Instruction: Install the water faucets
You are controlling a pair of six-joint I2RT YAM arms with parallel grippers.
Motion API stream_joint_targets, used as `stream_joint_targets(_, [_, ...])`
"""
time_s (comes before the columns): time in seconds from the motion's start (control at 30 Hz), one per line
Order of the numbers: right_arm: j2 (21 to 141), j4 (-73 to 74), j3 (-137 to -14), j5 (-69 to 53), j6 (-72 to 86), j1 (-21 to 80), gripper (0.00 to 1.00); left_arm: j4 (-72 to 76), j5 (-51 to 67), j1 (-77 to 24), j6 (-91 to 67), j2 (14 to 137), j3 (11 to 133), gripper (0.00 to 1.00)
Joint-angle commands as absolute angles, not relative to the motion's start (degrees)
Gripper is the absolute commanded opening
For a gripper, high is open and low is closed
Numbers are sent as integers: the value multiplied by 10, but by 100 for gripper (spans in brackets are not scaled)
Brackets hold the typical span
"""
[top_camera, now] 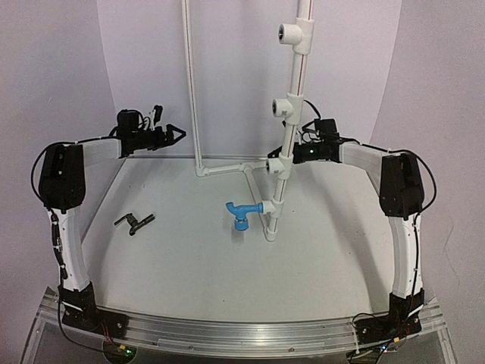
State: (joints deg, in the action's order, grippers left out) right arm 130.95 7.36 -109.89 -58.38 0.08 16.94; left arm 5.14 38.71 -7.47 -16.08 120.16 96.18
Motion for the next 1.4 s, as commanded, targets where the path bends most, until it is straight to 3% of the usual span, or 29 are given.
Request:
stream_joint_targets(0.0, [1260,92,-1092,-565,-15,149,76,143,421,-97,-131,1254,1066,100])
stream_joint_targets(0.3, [1246,132,-1083,-544,-46,129,76,161,429,-118,-115,1316,1145,88])
stream_joint_targets(0.83, [1257,167,-1109,-536,-62,126,77,136,420,-144,-29,1234,1106,35])
stream_joint_targets(1.03, [1266,173,-1119,-540,-60,125,77,128,418,-154,-15,1187,1052,25])
stream_joint_targets(1.13, [1267,175,-1120,-541,-61,125,77,116,410,-161,-6,1160,1017,26])
stream_joint_targets(1.23, [1267,176,-1120,-546,-61,126,77,121,388,-161,-23,1128,972,49])
stream_joint_targets(1.37, [1267,176,-1126,-542,-65,125,77,60,363,-160,-20,1064,899,68])
